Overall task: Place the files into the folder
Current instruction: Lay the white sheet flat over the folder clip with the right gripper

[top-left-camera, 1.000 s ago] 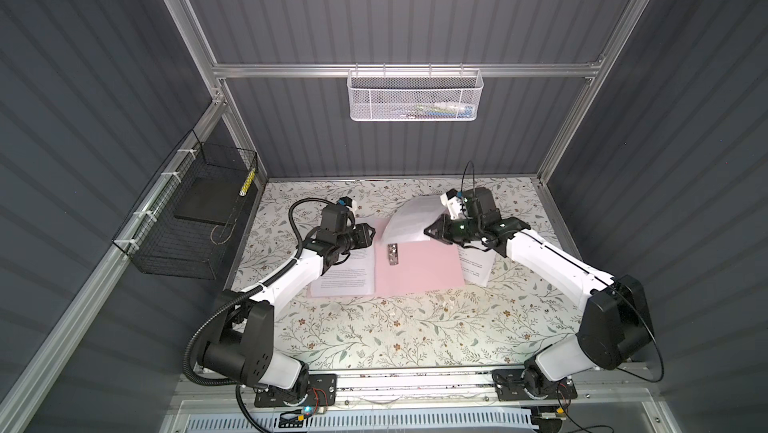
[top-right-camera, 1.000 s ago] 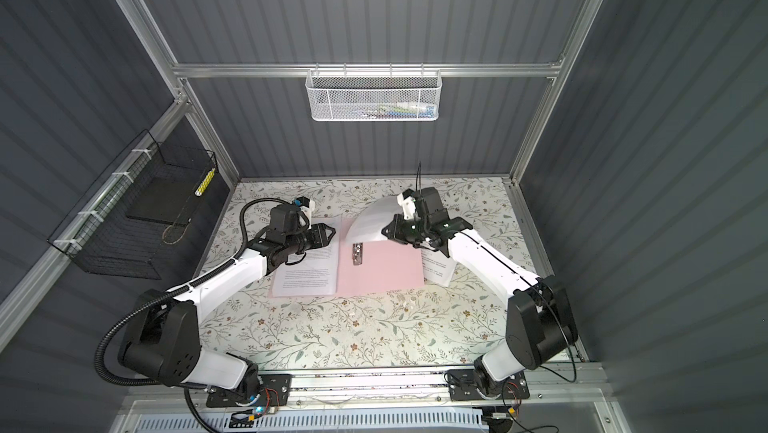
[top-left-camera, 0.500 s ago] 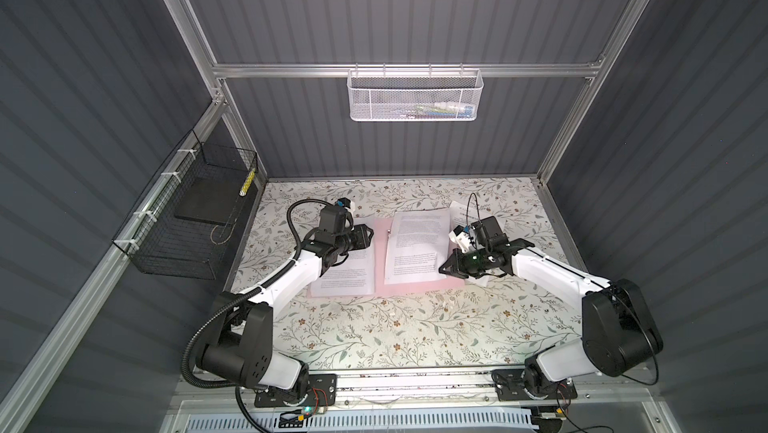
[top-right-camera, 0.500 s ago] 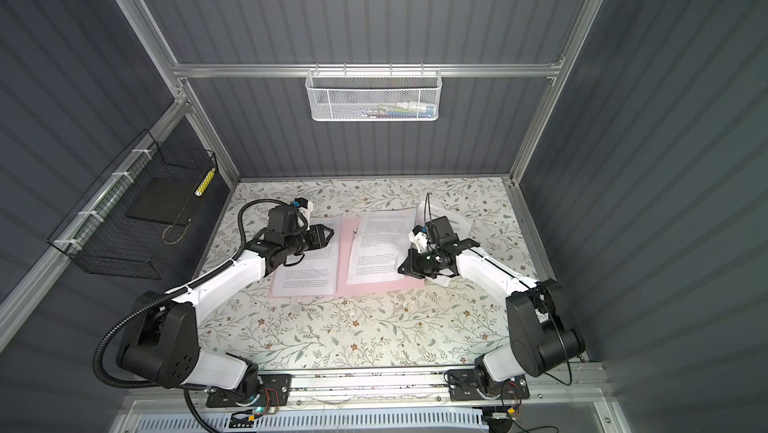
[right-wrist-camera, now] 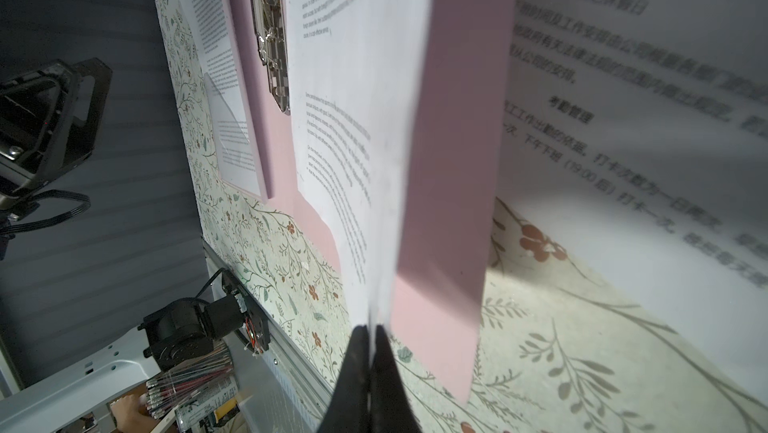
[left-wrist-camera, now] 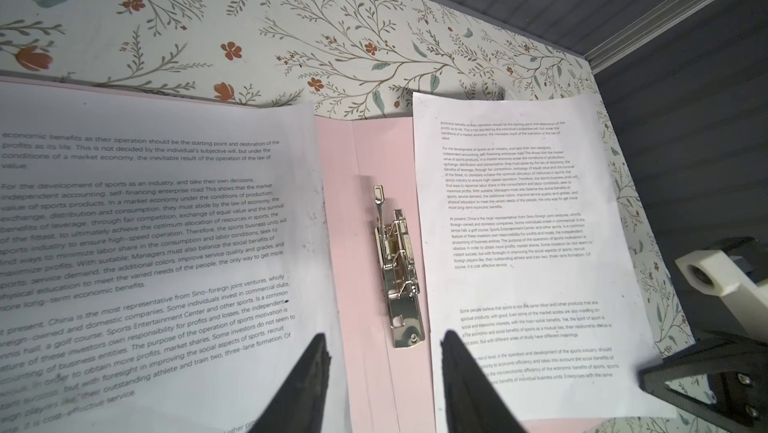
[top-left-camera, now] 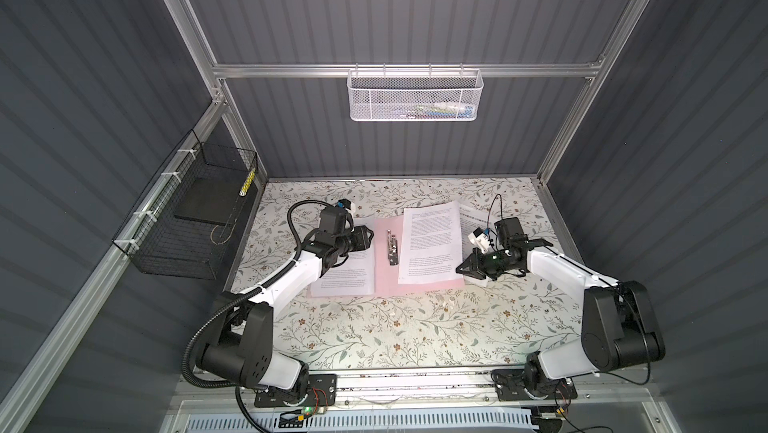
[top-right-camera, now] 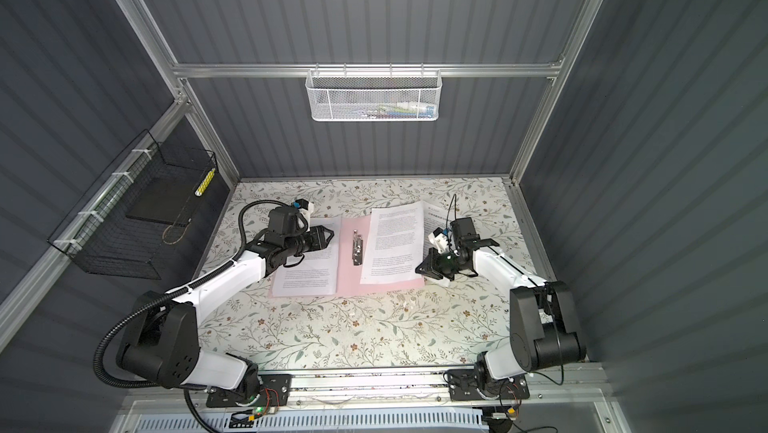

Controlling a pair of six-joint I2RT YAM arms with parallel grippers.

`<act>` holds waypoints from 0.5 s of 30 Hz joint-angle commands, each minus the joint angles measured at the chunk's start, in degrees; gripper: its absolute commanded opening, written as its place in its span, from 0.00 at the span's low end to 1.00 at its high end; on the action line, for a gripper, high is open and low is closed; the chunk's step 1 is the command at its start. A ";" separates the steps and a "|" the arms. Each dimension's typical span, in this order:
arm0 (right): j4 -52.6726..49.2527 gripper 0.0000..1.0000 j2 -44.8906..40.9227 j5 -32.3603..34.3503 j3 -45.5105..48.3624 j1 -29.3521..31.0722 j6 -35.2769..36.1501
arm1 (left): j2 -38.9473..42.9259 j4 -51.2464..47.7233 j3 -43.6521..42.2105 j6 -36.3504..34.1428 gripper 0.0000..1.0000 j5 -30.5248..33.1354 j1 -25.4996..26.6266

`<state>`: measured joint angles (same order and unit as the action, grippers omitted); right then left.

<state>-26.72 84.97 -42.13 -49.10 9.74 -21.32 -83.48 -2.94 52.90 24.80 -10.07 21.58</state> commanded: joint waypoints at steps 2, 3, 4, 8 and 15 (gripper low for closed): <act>-1.20 0.00 1.70 -3.33 -1.09 -0.25 1.68 | -1.00 -0.23 0.18 -1.59 0.46 -0.98 -0.31; -1.08 0.00 2.01 -3.74 -1.17 -0.25 1.63 | -1.17 -0.15 0.26 -1.59 0.46 -1.07 -0.31; -0.83 0.00 2.42 -4.38 -1.17 -0.16 1.63 | -1.25 -0.05 0.27 -1.59 0.46 -1.16 -0.31; -0.83 0.00 3.09 -5.04 -1.35 0.34 1.99 | -1.77 0.30 0.35 -1.59 0.46 -1.51 -0.31; -2.03 0.00 4.09 -3.15 -1.93 1.45 3.11 | -1.09 0.63 -0.72 -1.37 0.46 -1.36 -0.31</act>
<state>-27.24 87.79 -45.78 -49.52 10.57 -19.97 -84.75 -2.87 52.90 24.43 -10.52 21.58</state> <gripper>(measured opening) 0.047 0.461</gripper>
